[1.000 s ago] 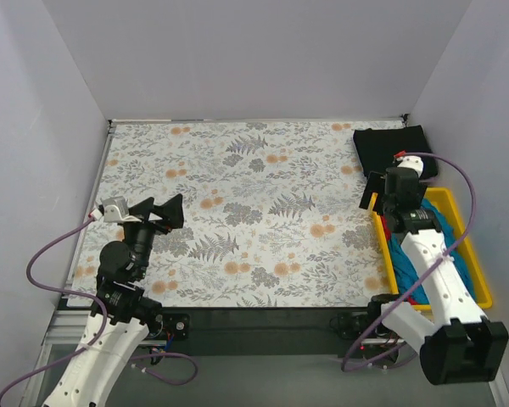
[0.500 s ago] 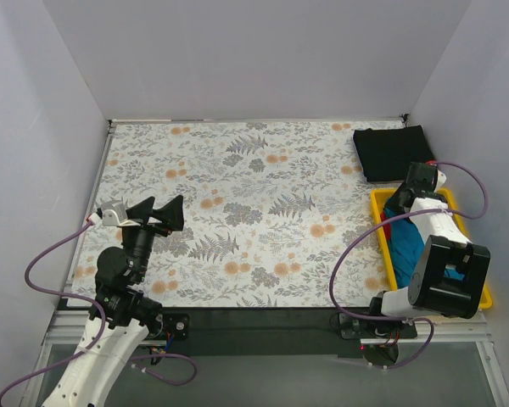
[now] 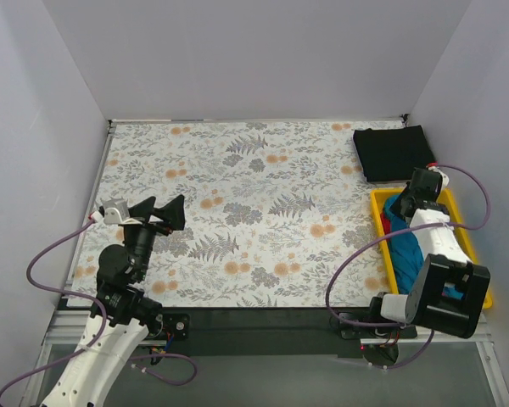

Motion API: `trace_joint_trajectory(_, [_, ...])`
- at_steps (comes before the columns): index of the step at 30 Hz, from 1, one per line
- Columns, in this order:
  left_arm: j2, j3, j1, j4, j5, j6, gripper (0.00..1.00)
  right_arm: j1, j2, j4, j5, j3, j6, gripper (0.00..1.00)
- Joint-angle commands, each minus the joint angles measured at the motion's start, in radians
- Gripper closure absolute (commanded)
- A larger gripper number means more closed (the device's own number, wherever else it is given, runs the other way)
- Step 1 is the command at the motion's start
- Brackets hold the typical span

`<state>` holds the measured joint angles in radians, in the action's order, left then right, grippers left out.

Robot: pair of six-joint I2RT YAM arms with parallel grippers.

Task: Fold and stack the t-shirts
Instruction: Grab the tshirt from the pile, then move the tshirt to the center of the board

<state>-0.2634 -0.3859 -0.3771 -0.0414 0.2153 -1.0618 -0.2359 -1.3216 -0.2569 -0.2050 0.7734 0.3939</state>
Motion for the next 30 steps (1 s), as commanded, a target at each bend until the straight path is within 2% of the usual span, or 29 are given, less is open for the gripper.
trace_joint_trajectory(1, [-0.019, 0.009, -0.005, -0.015, -0.016, 0.017, 0.02, 0.006, 0.145, 0.034, 0.07, 0.052, -0.038, 0.99])
trace_joint_trajectory(3, [-0.025, 0.01, -0.003, -0.02, -0.017, 0.019, 0.02, 0.03, 0.173, 0.006, 0.127, 0.143, -0.052, 0.99])
trace_joint_trajectory(7, [-0.036, 0.009, -0.003, -0.022, -0.017, 0.019, 0.02, 0.165, 0.177, -0.099, 0.184, 0.334, -0.085, 0.99])
trace_joint_trajectory(8, [-0.039, 0.009, -0.005, -0.022, -0.019, 0.019, 0.02, 0.273, 0.176, -0.102, 0.177, 0.375, -0.105, 0.99])
trace_joint_trajectory(10, [-0.046, 0.01, -0.003, -0.022, -0.019, 0.02, 0.02, 0.395, 0.164, -0.117, 0.153, 0.499, -0.115, 0.99])
trace_joint_trajectory(13, [-0.054, 0.007, -0.003, -0.022, -0.019, 0.022, 0.02, 0.664, 0.115, -0.119, 0.17, 0.658, -0.136, 0.99])
trace_joint_trajectory(16, [-0.06, 0.004, -0.003, -0.014, -0.013, 0.023, 0.02, 0.843, 0.053, -0.117, 0.161, 0.78, -0.187, 0.99])
trace_joint_trajectory(18, [-0.068, 0.004, -0.003, -0.011, -0.011, 0.025, 0.02, 0.895, 0.019, -0.091, 0.197, 0.813, -0.21, 0.99])
trace_joint_trajectory(22, [-0.076, 0.001, -0.003, -0.009, -0.014, 0.023, 0.02, 0.934, 0.004, -0.016, 0.228, 0.726, -0.21, 0.99])
trace_joint_trajectory(25, [-0.085, -0.001, -0.005, -0.003, -0.014, 0.023, 0.02, 0.932, -0.017, -0.004, 0.182, 0.604, -0.21, 0.99])
trace_joint_trajectory(27, [-0.095, -0.005, -0.003, 0.006, -0.016, 0.023, 0.02, 0.922, -0.034, -0.004, 0.129, 0.505, -0.202, 0.94])
trace_joint_trajectory(28, [-0.1, -0.008, -0.005, 0.009, -0.017, 0.022, 0.02, 0.906, -0.037, -0.004, 0.113, 0.476, -0.198, 0.87])
trace_joint_trajectory(29, [-0.103, -0.011, -0.003, 0.021, -0.017, 0.02, 0.02, 0.9, -0.042, -0.005, 0.072, 0.445, -0.194, 0.67])
trace_joint_trajectory(30, [-0.106, -0.013, -0.003, 0.028, -0.017, 0.016, 0.02, 0.891, -0.039, -0.008, 0.046, 0.396, -0.19, 0.6])
